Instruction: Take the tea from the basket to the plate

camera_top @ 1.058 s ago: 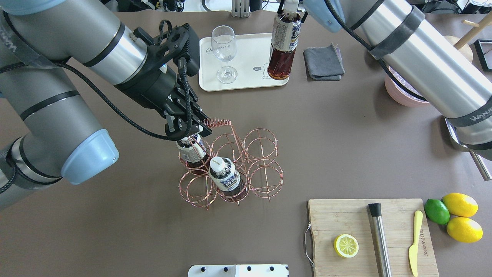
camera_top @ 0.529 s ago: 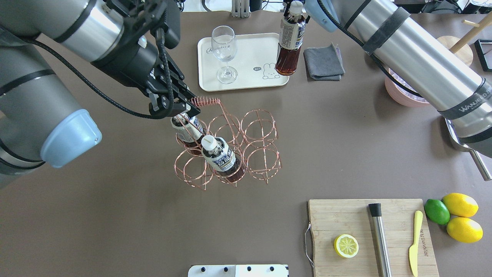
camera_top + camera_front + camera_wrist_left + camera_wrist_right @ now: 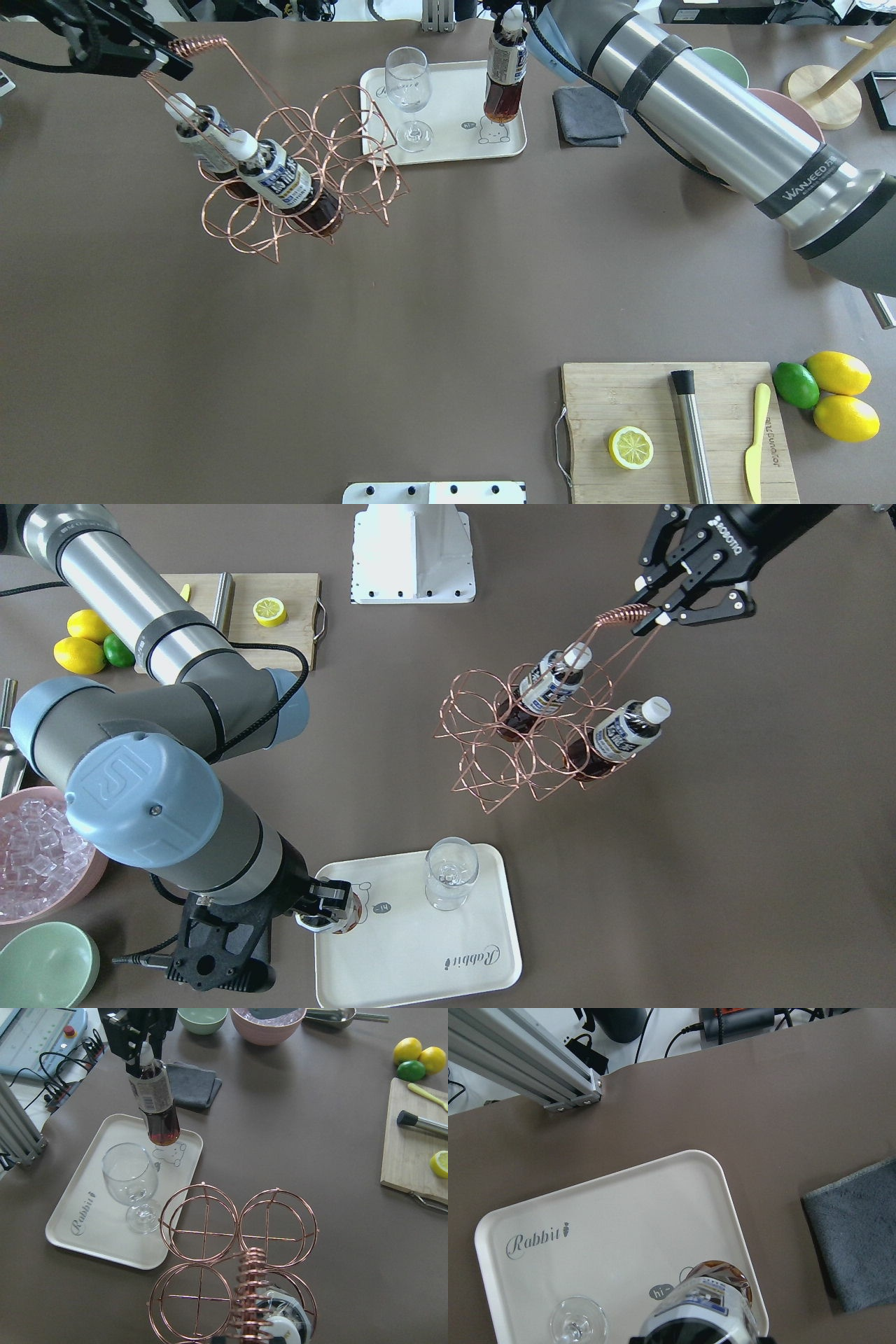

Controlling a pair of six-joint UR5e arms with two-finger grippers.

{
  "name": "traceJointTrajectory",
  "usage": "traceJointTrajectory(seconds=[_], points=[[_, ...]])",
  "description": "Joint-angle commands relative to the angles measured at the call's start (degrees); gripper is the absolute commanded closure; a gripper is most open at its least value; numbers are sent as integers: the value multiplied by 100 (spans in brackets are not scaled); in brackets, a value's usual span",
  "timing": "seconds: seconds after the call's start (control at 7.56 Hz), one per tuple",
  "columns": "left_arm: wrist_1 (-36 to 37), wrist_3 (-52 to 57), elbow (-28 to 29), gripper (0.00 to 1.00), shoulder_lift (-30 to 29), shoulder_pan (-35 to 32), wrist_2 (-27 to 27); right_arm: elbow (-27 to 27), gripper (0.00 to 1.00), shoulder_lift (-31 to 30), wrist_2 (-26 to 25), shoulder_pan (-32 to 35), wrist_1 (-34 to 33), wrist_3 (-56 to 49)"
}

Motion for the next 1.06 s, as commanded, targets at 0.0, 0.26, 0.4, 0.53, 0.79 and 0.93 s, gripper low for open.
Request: traceJointTrajectory(seconds=[0.0,0.26,0.4,0.53,0.79,0.93], points=[[86,592,28,100,577,-550,-18,-203,100,16,-499,-217,610,301],[865,1394,81,100,588,-779,-1,-309,100,112,-579,-330,780,599],[1322,2001,168,100,562,-1084,25,-318,100,113,-667,-384,806,645],[1527,2224,186,100,561,-1209,43,-310,29,113,-668,-393,807,654],[1529,2244,527,100,535,-1332,61,-301,0,113,-650,-384,798,619],[1529,2401,834,100,474,-1473,69,-283,0,122,-624,-297,789,593]])
